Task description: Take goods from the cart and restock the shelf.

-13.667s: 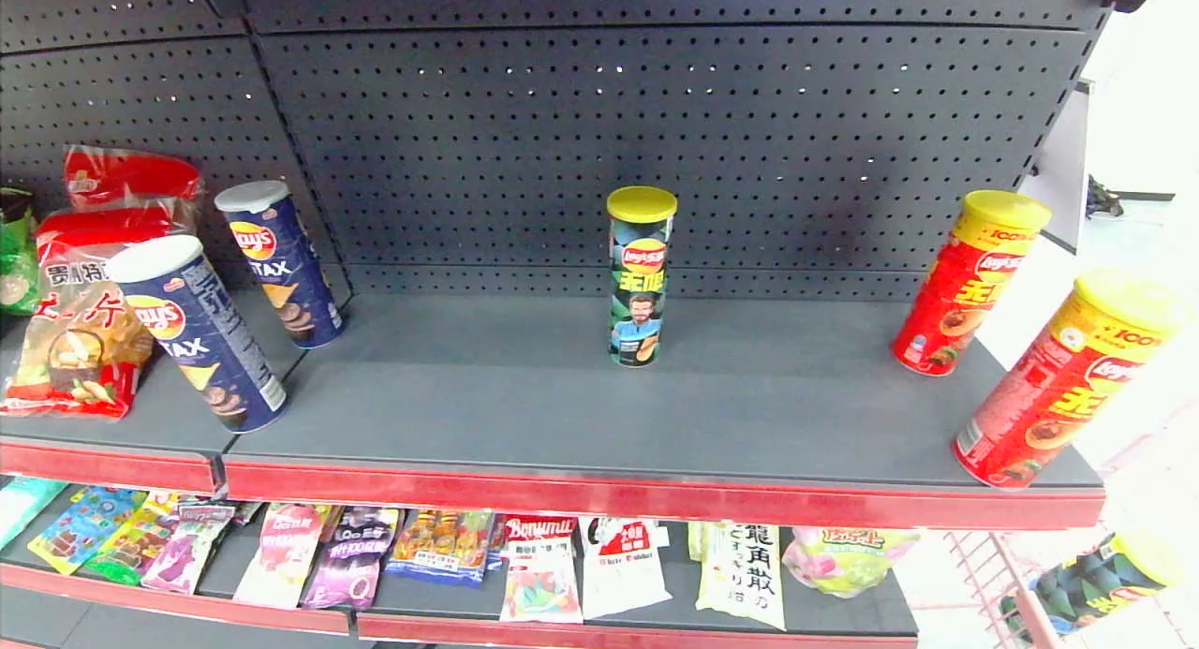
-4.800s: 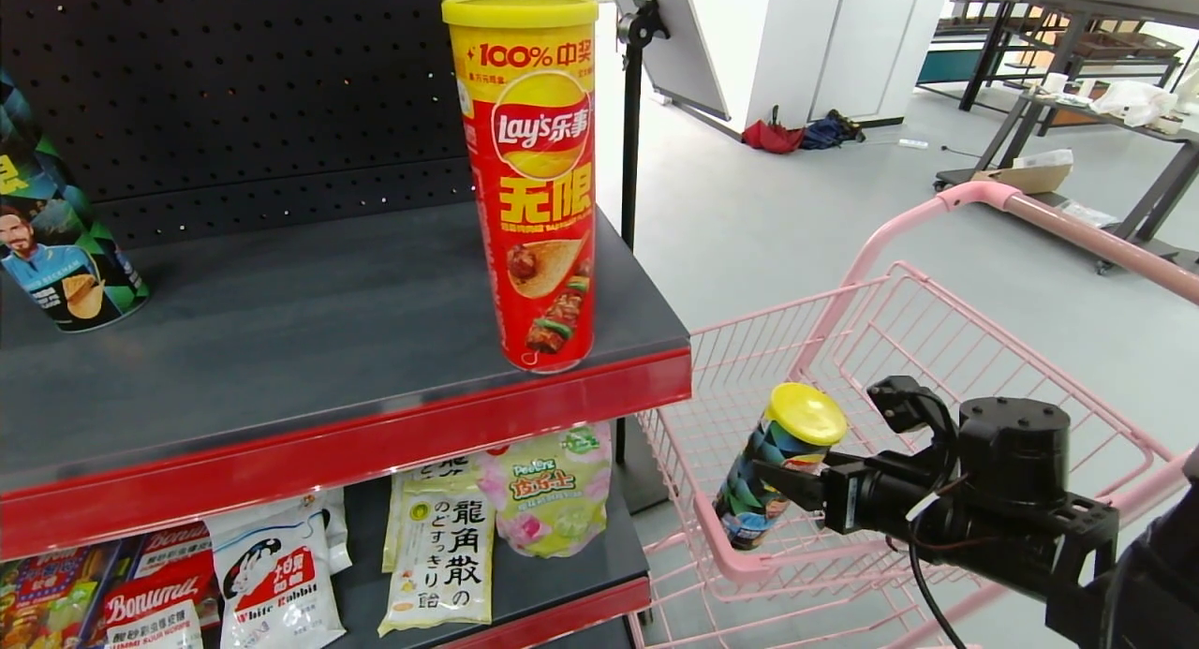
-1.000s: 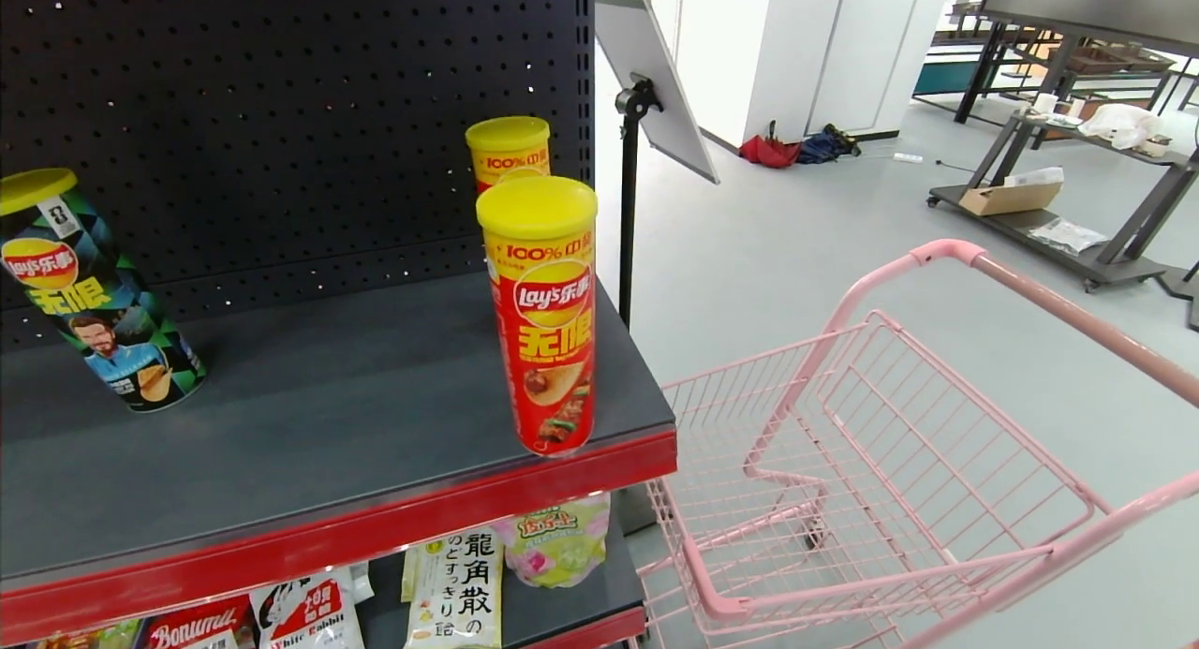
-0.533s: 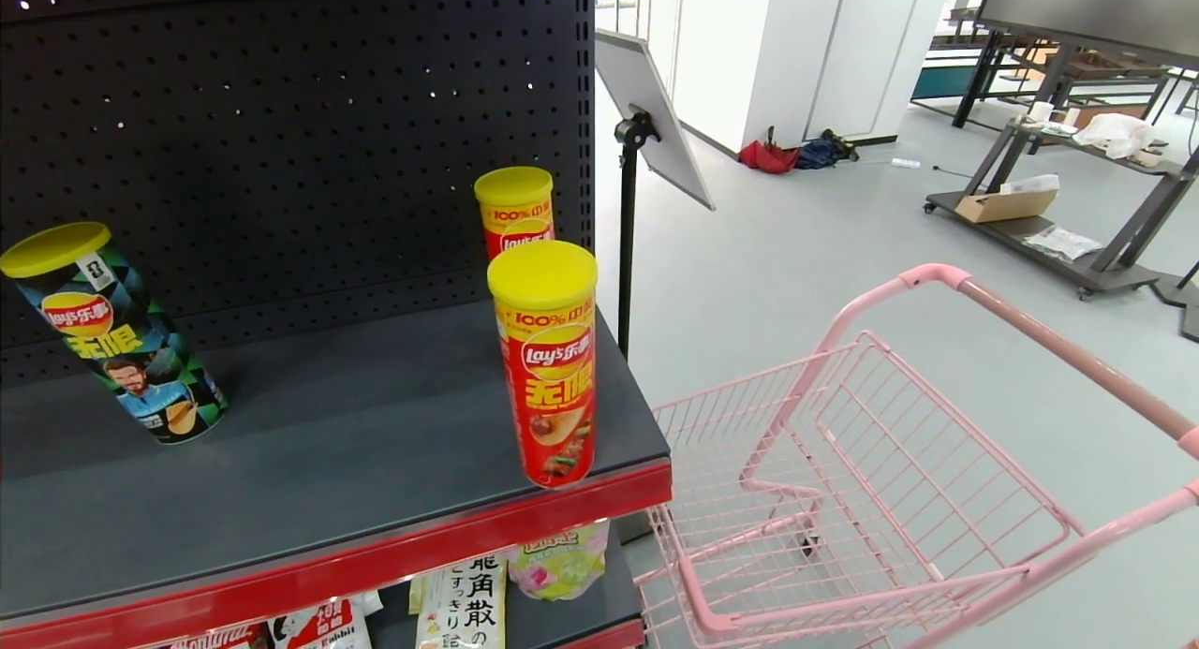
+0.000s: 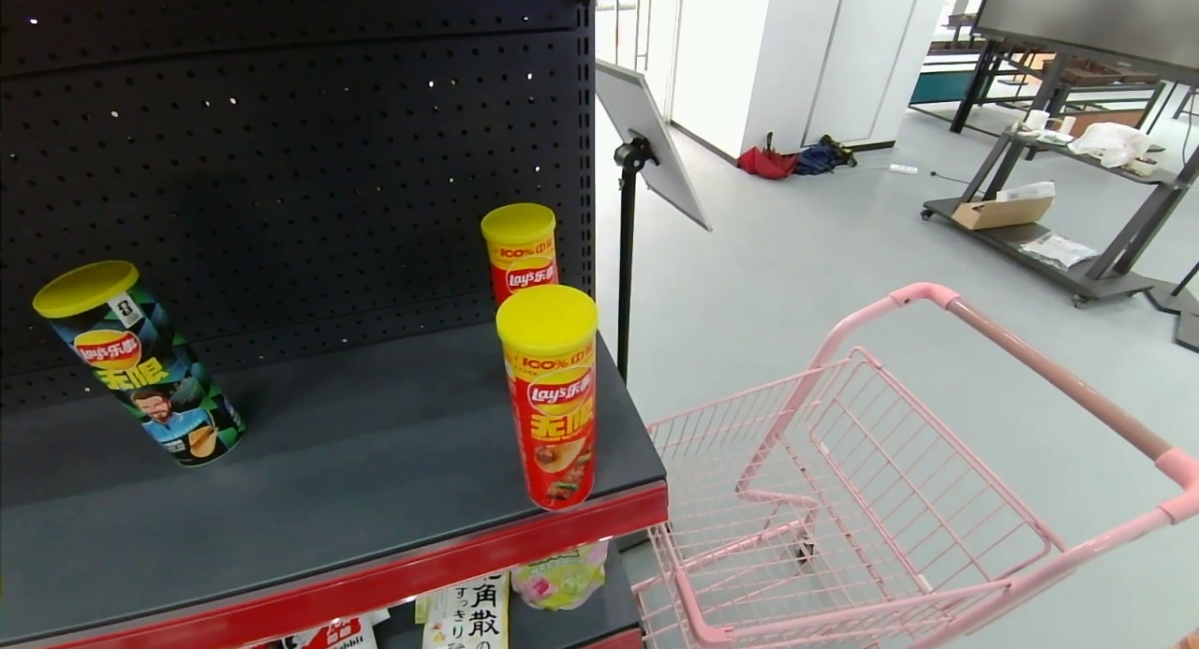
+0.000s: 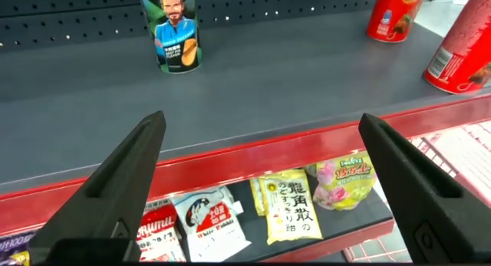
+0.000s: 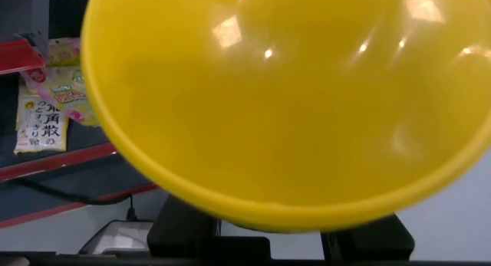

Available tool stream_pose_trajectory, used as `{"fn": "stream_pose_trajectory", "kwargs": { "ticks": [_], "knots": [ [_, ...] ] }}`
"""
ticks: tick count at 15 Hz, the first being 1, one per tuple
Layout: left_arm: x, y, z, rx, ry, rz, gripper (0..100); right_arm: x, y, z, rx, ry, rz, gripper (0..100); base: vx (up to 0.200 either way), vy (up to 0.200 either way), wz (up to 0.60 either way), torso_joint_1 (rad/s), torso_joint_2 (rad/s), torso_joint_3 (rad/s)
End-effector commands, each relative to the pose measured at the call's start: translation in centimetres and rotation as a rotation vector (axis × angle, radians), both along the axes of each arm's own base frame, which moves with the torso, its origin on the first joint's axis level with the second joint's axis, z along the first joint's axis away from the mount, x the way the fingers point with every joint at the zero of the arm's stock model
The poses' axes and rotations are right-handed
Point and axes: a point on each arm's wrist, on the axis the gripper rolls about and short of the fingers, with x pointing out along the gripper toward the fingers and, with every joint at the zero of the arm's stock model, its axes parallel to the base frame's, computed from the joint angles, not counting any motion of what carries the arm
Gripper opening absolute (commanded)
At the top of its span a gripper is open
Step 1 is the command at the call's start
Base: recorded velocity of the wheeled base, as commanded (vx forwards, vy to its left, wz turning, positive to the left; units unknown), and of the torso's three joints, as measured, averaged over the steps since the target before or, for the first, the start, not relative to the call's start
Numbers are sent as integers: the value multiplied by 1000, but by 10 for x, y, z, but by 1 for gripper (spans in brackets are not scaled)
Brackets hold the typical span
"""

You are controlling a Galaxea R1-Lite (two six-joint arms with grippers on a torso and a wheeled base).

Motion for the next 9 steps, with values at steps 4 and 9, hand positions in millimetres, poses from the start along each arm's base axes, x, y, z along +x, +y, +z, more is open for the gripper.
{"fn": "stream_pose_trajectory", "kwargs": {
  "ticks": [4,9],
  "knots": [
    [0,0,0,-1,3,1,100,2,0,-1,-3,16,-1,0,0,0,450,19,-38,-20],
    [0,0,0,-1,3,1,100,1,0,-6,-9,22,-1,0,0,0,360,3,-1,1]
  ]
}}
